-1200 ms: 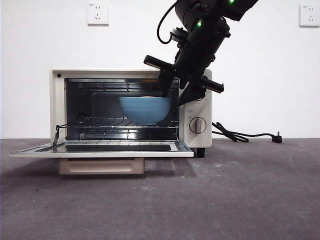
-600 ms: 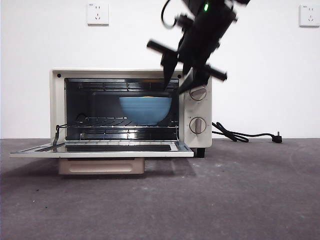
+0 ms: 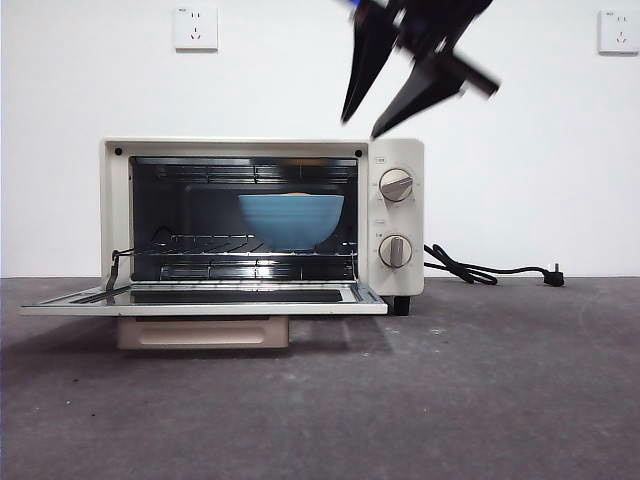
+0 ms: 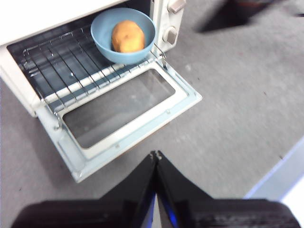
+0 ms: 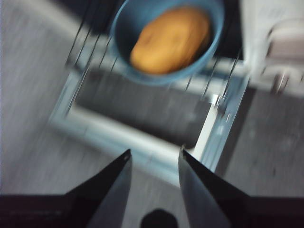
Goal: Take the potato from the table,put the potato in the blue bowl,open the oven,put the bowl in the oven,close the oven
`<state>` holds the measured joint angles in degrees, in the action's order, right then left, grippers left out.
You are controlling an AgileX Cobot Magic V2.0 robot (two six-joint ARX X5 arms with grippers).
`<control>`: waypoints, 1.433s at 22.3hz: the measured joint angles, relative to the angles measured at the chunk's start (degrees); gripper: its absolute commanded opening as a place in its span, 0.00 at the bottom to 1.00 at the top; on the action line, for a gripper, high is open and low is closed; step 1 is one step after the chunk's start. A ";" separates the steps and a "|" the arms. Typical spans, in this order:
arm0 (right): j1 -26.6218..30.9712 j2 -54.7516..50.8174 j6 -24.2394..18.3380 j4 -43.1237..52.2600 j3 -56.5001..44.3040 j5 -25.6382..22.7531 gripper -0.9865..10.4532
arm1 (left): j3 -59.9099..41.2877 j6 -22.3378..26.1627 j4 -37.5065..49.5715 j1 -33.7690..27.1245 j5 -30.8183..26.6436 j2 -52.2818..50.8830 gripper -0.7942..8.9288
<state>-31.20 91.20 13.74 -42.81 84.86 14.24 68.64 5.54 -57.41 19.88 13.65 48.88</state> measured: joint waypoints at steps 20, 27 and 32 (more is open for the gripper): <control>-1.09 -36.65 -11.50 -27.74 0.00 0.79 0.22 | -27.39 -7.15 37.73 -27.63 16.02 16.09 0.07; -1.09 -39.89 -11.17 -28.33 0.00 0.79 0.22 | -27.39 -7.08 42.71 -29.79 19.45 29.33 0.07; -1.09 -39.91 -10.95 -28.39 0.00 0.79 0.22 | -27.39 -7.08 47.12 -29.79 19.63 36.28 0.07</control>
<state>-32.29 51.29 2.79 -71.20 84.86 15.03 41.25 -1.54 -10.28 -9.91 33.28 85.17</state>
